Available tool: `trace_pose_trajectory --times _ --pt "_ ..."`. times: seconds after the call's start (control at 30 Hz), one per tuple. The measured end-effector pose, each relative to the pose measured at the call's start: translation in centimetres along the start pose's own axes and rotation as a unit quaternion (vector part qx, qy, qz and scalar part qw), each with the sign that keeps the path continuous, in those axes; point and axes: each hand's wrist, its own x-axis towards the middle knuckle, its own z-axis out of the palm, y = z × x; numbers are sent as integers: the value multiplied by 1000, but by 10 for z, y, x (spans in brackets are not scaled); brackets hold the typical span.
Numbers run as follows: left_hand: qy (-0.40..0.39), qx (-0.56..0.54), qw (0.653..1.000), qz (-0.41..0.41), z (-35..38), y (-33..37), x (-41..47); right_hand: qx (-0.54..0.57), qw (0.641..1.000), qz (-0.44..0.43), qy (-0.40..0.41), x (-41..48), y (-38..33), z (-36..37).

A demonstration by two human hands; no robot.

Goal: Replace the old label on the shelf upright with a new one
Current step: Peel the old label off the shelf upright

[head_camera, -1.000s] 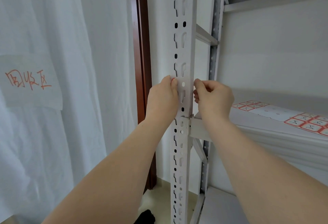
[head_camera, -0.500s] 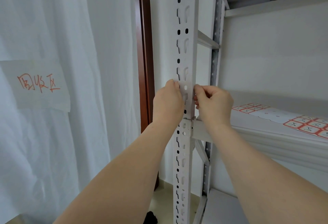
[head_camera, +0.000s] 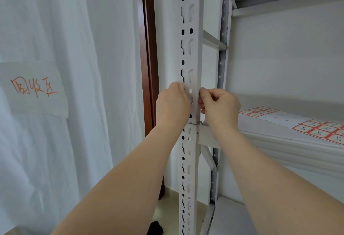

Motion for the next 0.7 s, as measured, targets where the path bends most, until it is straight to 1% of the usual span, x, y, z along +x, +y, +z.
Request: trace_pose_trajectory --times 0.2,0.43,0.5,0.6,0.63,0.7 --pt "15 15 1000 -19 4 4 -2 1 1000 0 -1 0 -1 -1" --pt "4 0 999 -39 3 7 -2 0 1000 6 -3 0 -1 -1" --pt "-3 -43 999 -20 -1 2 -3 4 1000 16 -6 0 -2 -2" --pt "-1 -147 989 2 -5 -6 -5 9 1000 26 -10 -1 -4 -2" --pt "2 -165 986 6 -6 -7 -6 9 1000 27 -12 -1 -4 -3" --pt "5 -162 987 10 -8 -6 -7 8 1000 26 -13 -1 -5 -3"
